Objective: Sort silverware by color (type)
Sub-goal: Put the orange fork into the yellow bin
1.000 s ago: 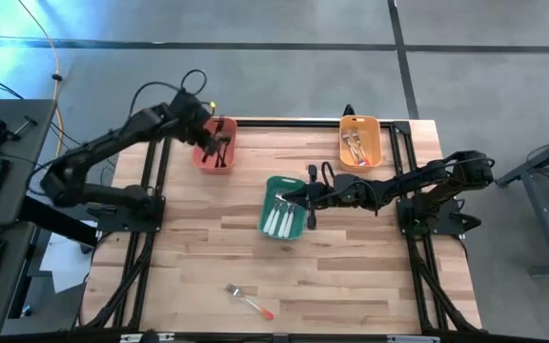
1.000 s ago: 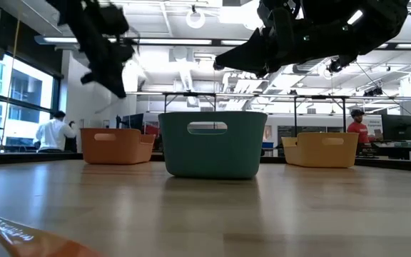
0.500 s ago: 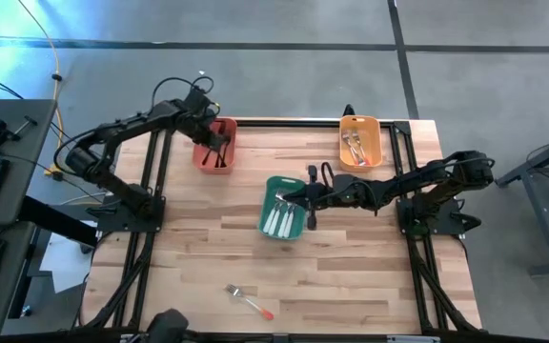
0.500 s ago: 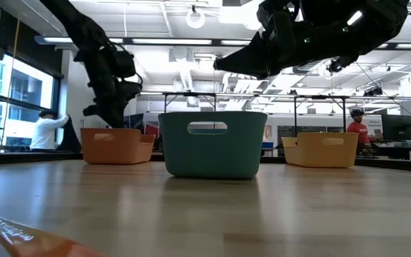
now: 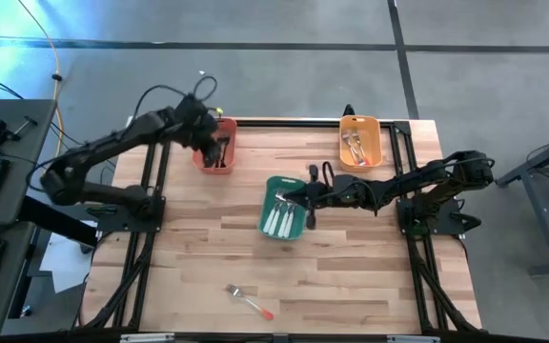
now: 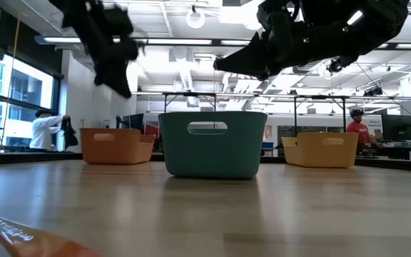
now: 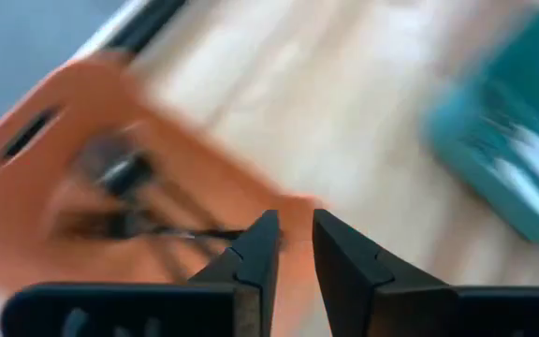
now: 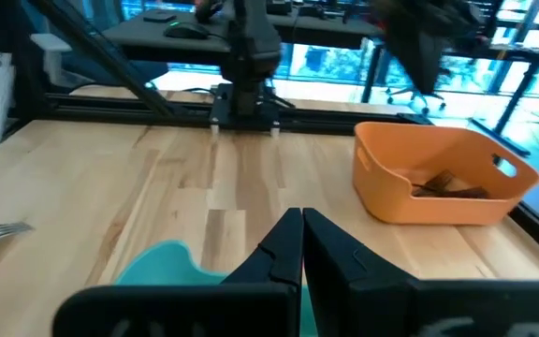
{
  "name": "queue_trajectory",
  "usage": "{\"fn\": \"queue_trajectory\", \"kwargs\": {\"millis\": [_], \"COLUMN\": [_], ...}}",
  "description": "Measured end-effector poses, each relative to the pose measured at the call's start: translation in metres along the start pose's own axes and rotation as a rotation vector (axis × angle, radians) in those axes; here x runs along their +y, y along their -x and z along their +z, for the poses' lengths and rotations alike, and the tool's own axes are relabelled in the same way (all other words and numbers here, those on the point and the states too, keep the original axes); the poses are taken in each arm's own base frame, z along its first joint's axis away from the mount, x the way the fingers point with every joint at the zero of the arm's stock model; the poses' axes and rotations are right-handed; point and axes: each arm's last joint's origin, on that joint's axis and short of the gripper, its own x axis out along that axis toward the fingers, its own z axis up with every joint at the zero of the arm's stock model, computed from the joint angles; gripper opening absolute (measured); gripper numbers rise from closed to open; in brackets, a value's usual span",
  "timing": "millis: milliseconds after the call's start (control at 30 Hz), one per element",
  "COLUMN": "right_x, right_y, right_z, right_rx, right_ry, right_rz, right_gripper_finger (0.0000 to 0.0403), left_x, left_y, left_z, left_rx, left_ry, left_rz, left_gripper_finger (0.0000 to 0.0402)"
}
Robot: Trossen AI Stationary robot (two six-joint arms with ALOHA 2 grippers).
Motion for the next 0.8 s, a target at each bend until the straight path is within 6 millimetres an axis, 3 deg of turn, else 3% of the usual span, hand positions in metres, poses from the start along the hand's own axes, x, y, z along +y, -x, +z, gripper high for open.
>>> {"fn": "queue_trajectory", "kwargs": {"millis": [200, 400, 800], "right_x": [-0.001, 0.002, 0.034], "right_y": [0.000, 0.000, 0.006], "right_z": [0.000, 0.000, 0.001], "right_rx": [0.000, 0.003, 0.014], "right_ry": [-0.022, -0.042, -0.026], "right_rz": [-0.035, -0.024, -0.066], "right_gripper_finger": [0.0000, 0.0000, 0.0000], "left_x": [-0.077, -0.140, -0.238], "left_y": [0.023, 0.013, -0.011], "left_z": [-0.023, -0.072, -0.146], "left_rx": [-0.060, 0.004, 0.054], "left_ry": [-0.332, -0.496, -0.698], "left_rz": [-0.199, -0.403, -0.542], "left_gripper_finger": [0.0022, 0.0002, 0.0087]}}
